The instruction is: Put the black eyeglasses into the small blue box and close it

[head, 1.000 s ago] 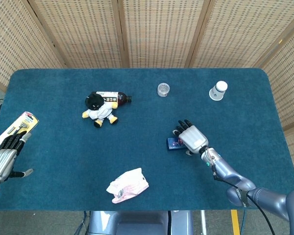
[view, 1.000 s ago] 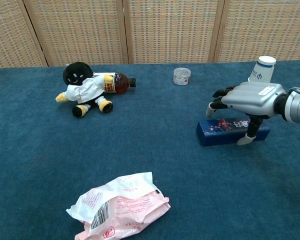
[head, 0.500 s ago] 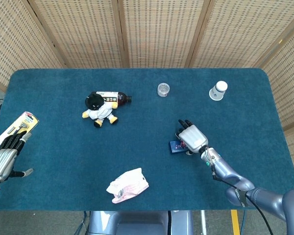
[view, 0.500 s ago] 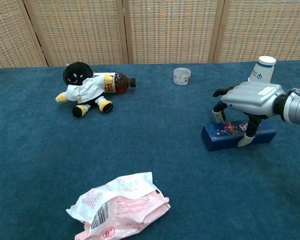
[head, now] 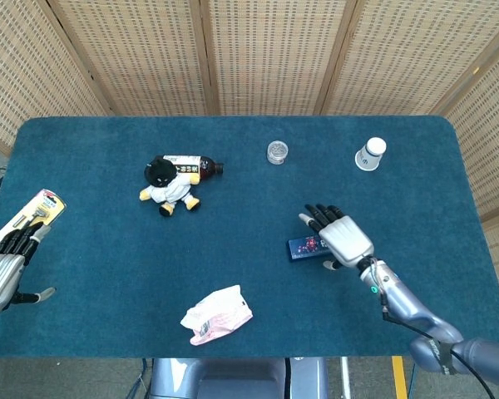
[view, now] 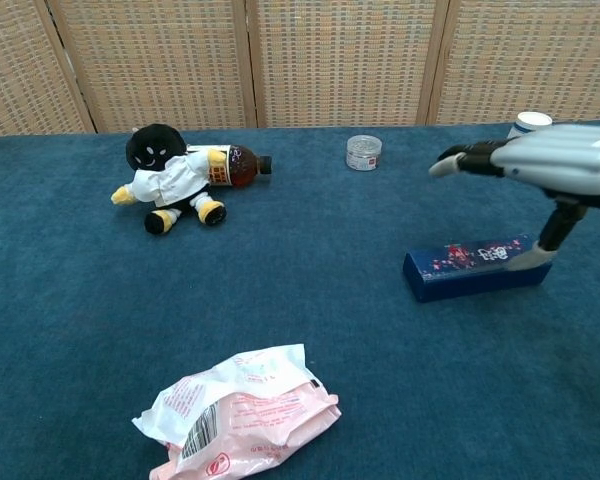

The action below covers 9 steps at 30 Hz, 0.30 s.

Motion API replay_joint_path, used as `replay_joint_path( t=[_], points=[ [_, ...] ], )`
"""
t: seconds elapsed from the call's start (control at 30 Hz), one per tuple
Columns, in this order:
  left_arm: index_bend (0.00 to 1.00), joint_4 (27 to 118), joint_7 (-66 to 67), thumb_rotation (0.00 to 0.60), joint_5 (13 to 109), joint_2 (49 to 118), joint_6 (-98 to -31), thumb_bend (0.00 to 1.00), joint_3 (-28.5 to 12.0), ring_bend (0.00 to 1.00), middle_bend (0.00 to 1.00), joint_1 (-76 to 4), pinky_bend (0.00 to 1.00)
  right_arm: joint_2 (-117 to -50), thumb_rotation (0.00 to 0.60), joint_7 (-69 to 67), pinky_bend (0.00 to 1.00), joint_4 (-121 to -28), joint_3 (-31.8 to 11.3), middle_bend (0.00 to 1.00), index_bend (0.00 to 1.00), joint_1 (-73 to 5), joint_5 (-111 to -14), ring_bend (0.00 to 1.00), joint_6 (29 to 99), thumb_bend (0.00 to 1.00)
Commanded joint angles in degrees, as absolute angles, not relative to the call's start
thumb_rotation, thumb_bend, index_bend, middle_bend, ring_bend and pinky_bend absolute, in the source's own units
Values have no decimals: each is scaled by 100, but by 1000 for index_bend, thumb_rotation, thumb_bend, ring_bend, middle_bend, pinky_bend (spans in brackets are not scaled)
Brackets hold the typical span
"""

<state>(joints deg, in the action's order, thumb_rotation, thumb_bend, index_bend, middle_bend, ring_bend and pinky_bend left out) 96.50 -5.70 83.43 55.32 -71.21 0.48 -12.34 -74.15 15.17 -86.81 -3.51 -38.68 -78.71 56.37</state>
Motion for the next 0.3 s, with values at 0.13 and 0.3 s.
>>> replay_joint_path(
  t=[0.13, 0.3],
  points=[
    [0, 9567, -591, 600, 8433, 5545, -7472, 0, 19, 0, 0, -1087, 0, -6544, 600, 741, 107, -9153, -181, 0, 0, -2338, -8142, 0, 7805, 0],
    [0, 9542, -583, 600, 8650, 5588, -7901, 0, 16, 0, 0, -924, 0, -6511, 600, -257, 59, -9195, -174, 0, 0, -1490, -7741, 0, 8528, 0]
  ],
)
